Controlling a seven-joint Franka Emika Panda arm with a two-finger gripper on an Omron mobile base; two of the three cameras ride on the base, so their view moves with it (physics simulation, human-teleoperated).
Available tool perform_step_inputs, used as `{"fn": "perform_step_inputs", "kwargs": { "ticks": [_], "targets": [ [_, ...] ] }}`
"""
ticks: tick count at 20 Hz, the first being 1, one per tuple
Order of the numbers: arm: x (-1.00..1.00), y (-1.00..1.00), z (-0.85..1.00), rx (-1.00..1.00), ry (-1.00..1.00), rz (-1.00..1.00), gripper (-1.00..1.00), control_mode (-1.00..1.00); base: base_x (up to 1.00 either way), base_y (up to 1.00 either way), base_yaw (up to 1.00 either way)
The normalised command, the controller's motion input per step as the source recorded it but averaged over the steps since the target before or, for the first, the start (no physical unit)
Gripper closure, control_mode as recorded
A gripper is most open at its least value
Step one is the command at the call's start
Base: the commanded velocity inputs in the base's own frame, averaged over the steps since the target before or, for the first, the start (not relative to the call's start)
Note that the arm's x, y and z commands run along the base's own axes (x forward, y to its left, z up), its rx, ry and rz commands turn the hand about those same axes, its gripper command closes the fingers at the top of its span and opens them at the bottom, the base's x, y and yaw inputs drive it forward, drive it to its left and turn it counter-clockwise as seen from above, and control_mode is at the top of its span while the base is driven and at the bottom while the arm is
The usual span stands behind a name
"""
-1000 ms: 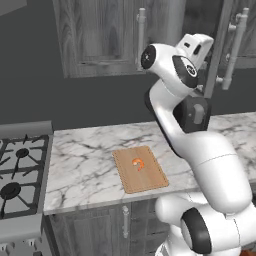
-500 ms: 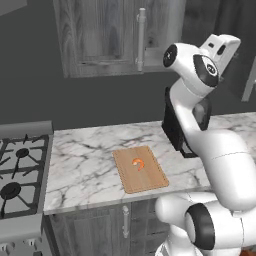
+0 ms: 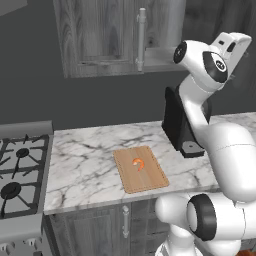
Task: Open the cabinet, retrieve the rolling pin, and place it next to the meat on the cutting board to prepare for tenderizing.
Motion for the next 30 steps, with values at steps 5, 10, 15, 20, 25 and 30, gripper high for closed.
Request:
{"fn": "perform_step_inputs", "kwargs": {
  "ticks": [5,10,15,20,25,30],
  "targets": [
    [-0.35,0.19,0.0,0.05,-0.03,0.0,-1.0,-1.0,0.0,0.0,0.0],
    [-0.49,0.66,0.0,0.07,-0.21,0.0,-1.0,-1.0,0.0,0.0,0.0],
    [-0.48,0.71,0.0,0.09,-0.33,0.0,-1.0,-1.0,0.0,0.0,0.0],
    [-0.44,0.59,0.08,0.1,-0.42,0.02,-1.0,-1.0,0.0,0.0,0.0],
    [-0.31,0.49,0.12,0.12,-0.37,0.05,-1.0,-1.0,0.0,0.0,0.0],
    [-0.25,0.47,0.05,0.18,-0.29,0.13,-1.0,-1.0,0.0,0.0,0.0]
  ]
}}
